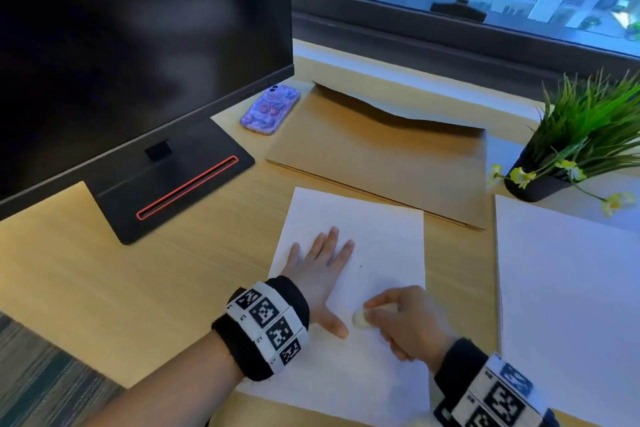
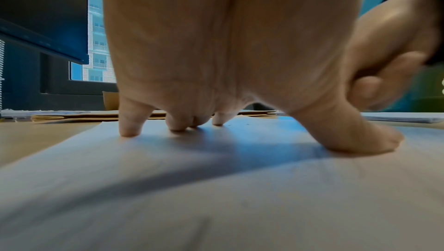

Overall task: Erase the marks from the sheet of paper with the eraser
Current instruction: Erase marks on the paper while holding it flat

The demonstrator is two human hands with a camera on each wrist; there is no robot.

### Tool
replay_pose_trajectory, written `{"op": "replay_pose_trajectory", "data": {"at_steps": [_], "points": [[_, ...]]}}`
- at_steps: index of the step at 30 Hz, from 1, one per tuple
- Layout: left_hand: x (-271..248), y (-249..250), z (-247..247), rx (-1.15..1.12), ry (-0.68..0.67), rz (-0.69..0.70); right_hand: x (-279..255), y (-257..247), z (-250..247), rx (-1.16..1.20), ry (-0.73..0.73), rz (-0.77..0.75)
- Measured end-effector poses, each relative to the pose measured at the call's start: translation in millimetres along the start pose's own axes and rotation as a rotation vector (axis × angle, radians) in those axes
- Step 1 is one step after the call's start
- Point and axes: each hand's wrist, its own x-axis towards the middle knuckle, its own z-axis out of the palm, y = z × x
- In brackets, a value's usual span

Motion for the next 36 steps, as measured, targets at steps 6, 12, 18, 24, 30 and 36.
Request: {"op": "replay_pose_trajectory", "data": {"at_steps": [6,12,18,24,30,36], "points": [[-1.3,0.8,-2.0,-0.006,-0.004,-0.009,37.7,-24.6,-22.3,0.074,0.281,-0.057],[-0.5,0.8,-2.7,0.005,-0.011,-0.007,2.5,-1.4,-2.2,0.010,0.033,-0.012],[-1.3,2.4,-4.2,0.024,-0.014,-0.018,23.2,-23.9,-22.1,-0.014,0.109,-0.047],[-1.0,2.5,-4.2,0.042,-0.024,-0.019,2.9,-2.9,-2.0,-0.072,-0.012,-0.035],[-0.5,3.0,-4.4,0.011,-0.036,-0.033,26.8,-17.9,-27.1,0.023,0.136,-0.059],[-0.8,5.0,-5.8,0.007,-0.042,-0.040,-2.3,-4.0,-8.9,-0.127,-0.033,-0.058]]}}
